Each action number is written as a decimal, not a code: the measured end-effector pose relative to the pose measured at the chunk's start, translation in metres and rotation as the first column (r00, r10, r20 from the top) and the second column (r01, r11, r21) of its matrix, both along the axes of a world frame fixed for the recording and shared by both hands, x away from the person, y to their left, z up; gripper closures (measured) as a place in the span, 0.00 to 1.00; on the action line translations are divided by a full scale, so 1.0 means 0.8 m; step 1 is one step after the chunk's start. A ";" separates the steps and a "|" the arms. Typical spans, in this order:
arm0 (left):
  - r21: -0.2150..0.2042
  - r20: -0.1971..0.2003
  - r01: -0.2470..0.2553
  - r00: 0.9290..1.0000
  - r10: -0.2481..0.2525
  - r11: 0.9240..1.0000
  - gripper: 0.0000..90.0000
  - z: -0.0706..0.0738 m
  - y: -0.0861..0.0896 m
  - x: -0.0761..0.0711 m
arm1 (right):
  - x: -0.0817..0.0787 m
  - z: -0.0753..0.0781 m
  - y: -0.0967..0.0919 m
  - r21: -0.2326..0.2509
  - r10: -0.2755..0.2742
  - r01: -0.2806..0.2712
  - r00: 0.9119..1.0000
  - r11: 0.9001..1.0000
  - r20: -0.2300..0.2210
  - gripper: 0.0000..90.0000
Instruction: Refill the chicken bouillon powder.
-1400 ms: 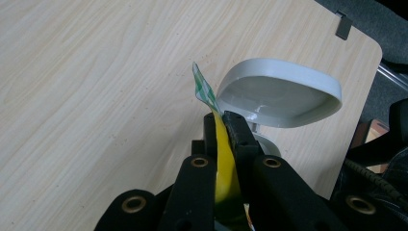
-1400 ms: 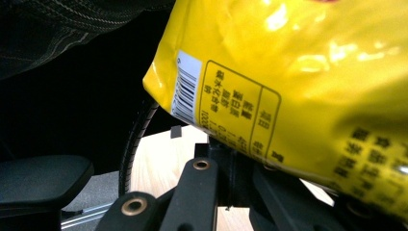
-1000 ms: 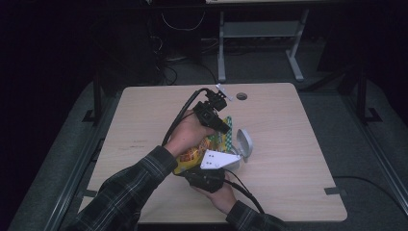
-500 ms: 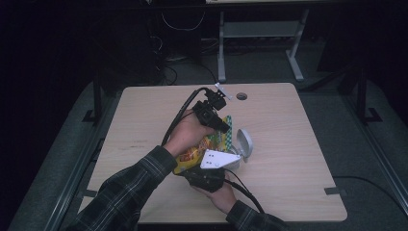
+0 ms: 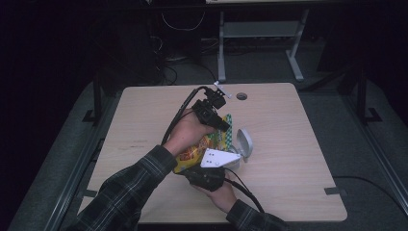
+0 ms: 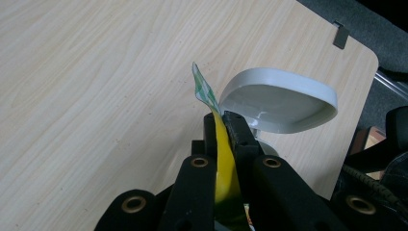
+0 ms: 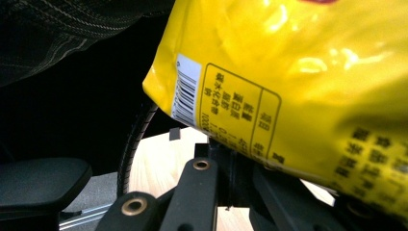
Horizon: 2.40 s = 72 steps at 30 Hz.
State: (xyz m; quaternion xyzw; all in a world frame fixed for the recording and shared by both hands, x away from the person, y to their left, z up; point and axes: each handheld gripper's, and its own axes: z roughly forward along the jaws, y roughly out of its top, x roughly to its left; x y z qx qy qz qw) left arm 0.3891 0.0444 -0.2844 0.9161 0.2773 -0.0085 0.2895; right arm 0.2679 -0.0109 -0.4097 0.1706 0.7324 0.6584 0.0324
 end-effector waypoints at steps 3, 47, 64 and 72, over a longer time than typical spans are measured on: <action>0.000 -0.001 -0.002 1.000 0.002 1.000 1.00 0.000 0.000 0.000 | 0.000 0.000 0.000 0.000 0.001 -0.001 1.000 1.000 -0.003 1.00; 0.017 -0.006 0.000 1.000 0.000 1.000 1.00 -0.001 -0.005 0.003 | 0.002 0.003 0.000 0.026 -0.002 0.002 1.000 1.000 -0.022 1.00; 0.020 -0.004 -0.006 1.000 0.006 1.000 1.00 -0.002 -0.008 0.001 | 0.002 0.003 -0.001 0.029 0.002 -0.002 1.000 1.000 -0.025 1.00; 0.023 0.002 -0.003 1.000 0.003 1.000 1.00 -0.002 -0.008 0.000 | 0.002 0.003 -0.002 0.029 0.004 -0.004 1.000 1.000 -0.025 1.00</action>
